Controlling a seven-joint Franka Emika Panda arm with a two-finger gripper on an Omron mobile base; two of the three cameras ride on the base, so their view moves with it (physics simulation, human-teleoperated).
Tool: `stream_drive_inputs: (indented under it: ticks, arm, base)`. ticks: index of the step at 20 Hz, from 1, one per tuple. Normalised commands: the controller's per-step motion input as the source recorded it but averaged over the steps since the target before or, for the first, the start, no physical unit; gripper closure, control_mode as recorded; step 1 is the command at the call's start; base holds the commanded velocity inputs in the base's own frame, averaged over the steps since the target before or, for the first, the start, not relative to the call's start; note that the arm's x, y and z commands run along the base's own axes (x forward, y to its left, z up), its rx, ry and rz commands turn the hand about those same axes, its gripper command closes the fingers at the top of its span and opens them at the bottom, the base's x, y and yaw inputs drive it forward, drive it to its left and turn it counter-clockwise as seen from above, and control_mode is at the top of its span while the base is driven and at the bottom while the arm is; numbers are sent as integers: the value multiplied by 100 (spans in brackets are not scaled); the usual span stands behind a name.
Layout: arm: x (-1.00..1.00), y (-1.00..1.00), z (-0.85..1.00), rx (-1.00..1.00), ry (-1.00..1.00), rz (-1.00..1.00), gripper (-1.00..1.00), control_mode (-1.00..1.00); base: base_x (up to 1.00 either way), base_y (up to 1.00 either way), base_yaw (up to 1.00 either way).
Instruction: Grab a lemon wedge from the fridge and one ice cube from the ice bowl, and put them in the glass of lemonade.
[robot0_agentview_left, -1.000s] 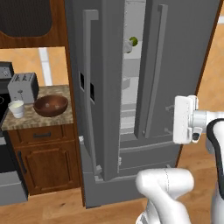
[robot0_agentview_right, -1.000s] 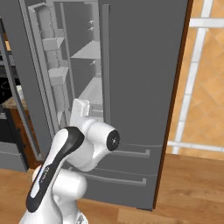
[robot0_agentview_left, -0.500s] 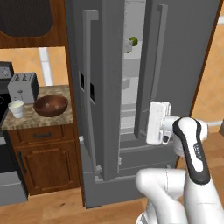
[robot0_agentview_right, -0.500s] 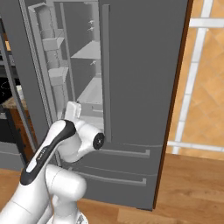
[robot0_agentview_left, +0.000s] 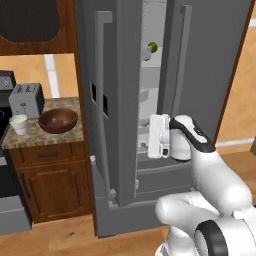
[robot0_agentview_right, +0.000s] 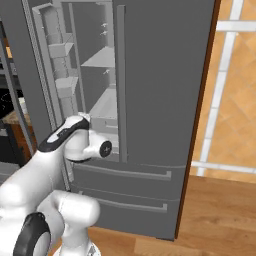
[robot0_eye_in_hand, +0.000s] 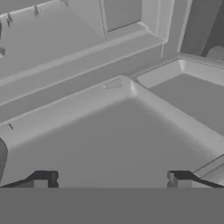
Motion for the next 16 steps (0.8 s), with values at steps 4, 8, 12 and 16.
stream_drive_inputs:
  ticks: [4,8,12,16]
  arm:
    - [36,98,-35,-20,10,4,-100,-100]
    - [-41,100,-50,-32,-4,12,-100,-100]
    - [-73,100,-62,-42,-25,9,-100,-100]
    - [-10,100,-39,-39,-24,1,-100,-100]
  base:
    - [0,0,0]
    - [0,0,0]
    - [0,0,0]
    - [0,0,0]
